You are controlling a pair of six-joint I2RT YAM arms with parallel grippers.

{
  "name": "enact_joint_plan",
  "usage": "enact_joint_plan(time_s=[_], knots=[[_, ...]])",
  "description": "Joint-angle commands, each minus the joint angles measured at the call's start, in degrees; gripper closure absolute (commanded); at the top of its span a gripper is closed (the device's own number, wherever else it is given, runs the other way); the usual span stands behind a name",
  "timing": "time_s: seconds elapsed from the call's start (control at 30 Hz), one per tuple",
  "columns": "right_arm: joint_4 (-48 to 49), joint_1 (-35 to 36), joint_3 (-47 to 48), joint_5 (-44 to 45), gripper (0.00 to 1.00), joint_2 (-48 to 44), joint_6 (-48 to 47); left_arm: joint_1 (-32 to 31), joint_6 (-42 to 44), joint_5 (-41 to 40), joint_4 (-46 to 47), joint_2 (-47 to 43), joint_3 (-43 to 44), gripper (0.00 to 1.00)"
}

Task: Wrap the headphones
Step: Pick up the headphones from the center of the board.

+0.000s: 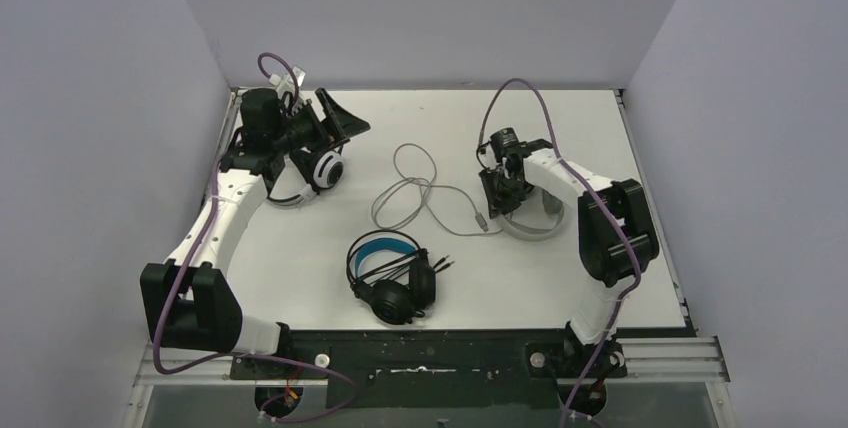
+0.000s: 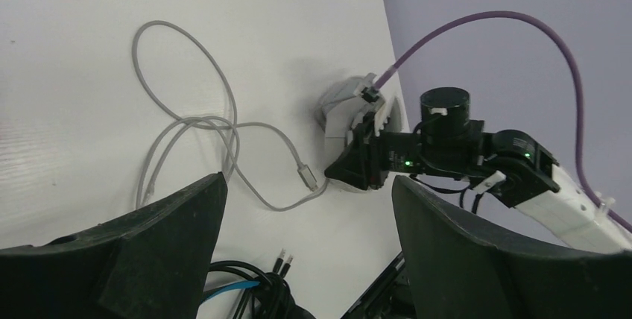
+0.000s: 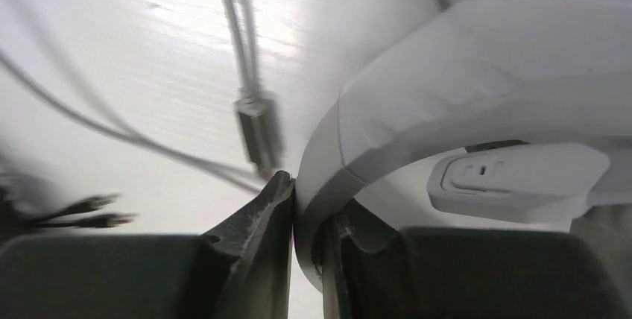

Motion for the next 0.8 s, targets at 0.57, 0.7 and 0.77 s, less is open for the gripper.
enact_joint_plan(time_s=[0.57,0.7,0.77], knots=[[42.23,-6.2,-14.86,-10.7,1.0,-33.91,84.3,-30.49,15.38,-18.54,-11.52,-4.18,12.34,0.21],[42.37,-4.52,-14.11,-9.45,1.0,-33.6,85.02,-35.96,20.83,-25.33,-17.72,-0.11,17.29,0.19],[42.9,-4.21,-14.23,-8.81,1.0,-33.95,85.38,-37.18,21.61,-28.32,-20.09,1.93,18.78,0.2]])
